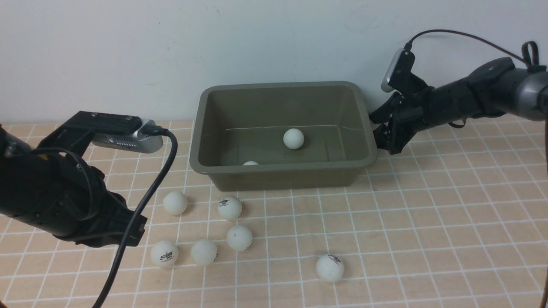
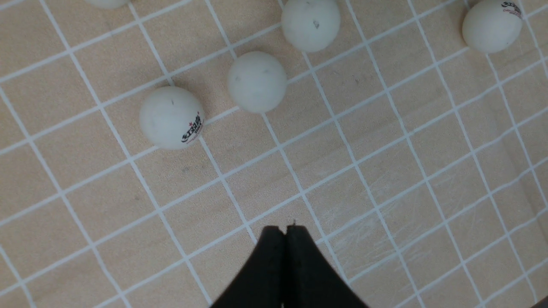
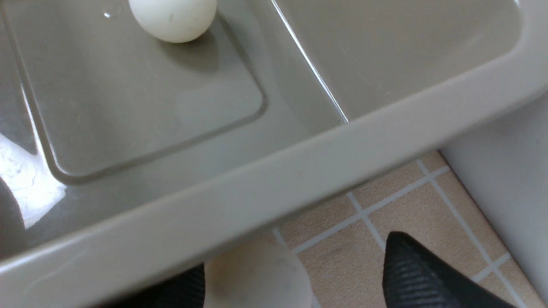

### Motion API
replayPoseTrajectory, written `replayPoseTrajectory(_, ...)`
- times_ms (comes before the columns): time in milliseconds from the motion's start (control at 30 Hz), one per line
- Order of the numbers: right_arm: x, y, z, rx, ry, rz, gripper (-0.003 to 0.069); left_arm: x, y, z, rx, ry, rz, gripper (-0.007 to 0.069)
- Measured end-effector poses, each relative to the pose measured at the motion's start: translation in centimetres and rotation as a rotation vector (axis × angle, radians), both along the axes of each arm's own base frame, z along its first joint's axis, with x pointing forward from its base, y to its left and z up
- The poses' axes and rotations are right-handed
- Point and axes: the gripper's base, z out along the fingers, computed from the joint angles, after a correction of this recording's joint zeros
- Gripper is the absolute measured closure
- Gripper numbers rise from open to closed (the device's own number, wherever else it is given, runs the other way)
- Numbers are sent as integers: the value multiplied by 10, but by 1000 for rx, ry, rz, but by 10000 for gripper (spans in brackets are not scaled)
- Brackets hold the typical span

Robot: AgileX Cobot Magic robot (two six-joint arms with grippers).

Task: Put the table tennis balls into the box on the light coffee tablecloth.
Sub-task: 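Reach for and grasp a ping pong ball on the table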

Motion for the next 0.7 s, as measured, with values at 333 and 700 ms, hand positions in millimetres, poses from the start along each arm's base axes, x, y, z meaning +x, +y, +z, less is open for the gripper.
replayPoseTrajectory(333, 1, 1, -22, 39, 82, -49, 150, 0, 0, 0, 1, -1, -2, 693)
replayPoseTrajectory(700, 1, 1, -27, 47, 98, -57, 295, 0, 0, 0, 1, -1, -2, 693)
